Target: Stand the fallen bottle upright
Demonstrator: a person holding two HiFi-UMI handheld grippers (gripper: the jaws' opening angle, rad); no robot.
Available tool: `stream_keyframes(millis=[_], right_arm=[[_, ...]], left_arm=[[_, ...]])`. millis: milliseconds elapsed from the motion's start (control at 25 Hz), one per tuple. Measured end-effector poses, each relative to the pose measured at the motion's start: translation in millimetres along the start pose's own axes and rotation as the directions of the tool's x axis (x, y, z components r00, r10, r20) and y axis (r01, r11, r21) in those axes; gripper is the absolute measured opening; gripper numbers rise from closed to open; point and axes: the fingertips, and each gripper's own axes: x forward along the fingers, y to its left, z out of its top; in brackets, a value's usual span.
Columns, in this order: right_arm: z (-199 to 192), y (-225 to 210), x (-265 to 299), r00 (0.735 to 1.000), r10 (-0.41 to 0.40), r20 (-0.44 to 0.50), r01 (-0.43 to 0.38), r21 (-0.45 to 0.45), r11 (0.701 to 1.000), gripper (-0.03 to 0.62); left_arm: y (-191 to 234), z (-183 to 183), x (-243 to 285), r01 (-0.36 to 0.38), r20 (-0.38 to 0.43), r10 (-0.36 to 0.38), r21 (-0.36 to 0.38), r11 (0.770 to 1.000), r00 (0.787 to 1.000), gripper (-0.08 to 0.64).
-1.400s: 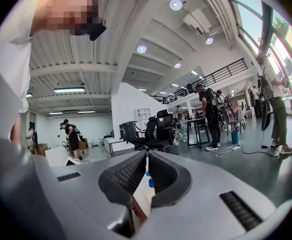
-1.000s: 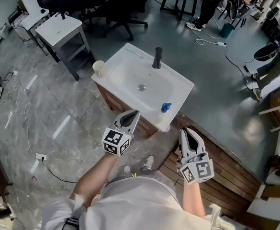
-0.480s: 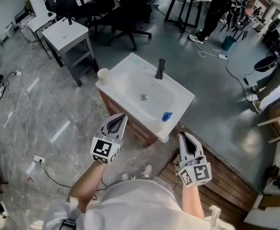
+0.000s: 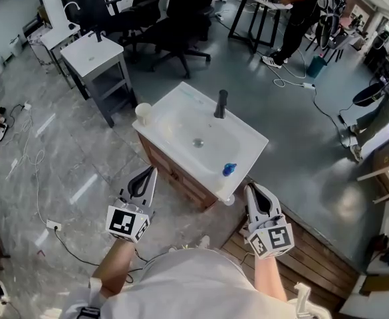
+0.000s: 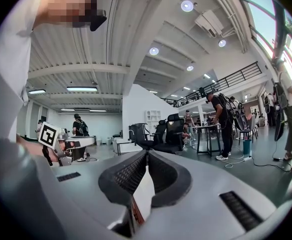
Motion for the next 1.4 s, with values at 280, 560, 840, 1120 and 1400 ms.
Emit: stream_keyframes(millis=[280, 560, 840, 1120, 1400], right_arm=[[9, -18, 2, 1.000, -0.005, 0.003, 0.005, -0.005, 1.000, 0.041], [13, -33, 3, 1.000, -0.015, 0.007, 0.015, -0.011, 1.000, 0.041], [17, -39, -11, 0.999, -0.003, 0.035, 0.004, -0.009, 1.000, 0.041], [13, -53, -24, 0.999, -0.039, 0.013, 0.039, -0.038, 0.998, 0.041], [9, -67, -37, 0.998, -0.056, 0.014, 0.057, -0.041, 0.998, 0.041]], left_arm=[[5, 11, -11, -0.065, -0.009, 0.065, 0.001, 0.998, 0.998, 0.018], [-4, 28, -9, -0.081, 0.006, 0.081, -0.001, 0.997, 0.997, 0.018], [-25, 31, 0, -0.050, 0.010, 0.050, -0.001, 0.999, 0.999, 0.018], [-36, 31, -1, -0.059, 0.013, 0.059, 0.005, 0.998, 0.998, 0.018], [-54, 23, 4, -0.046, 0.011, 0.046, 0.002, 0.999, 0.999, 0.018]])
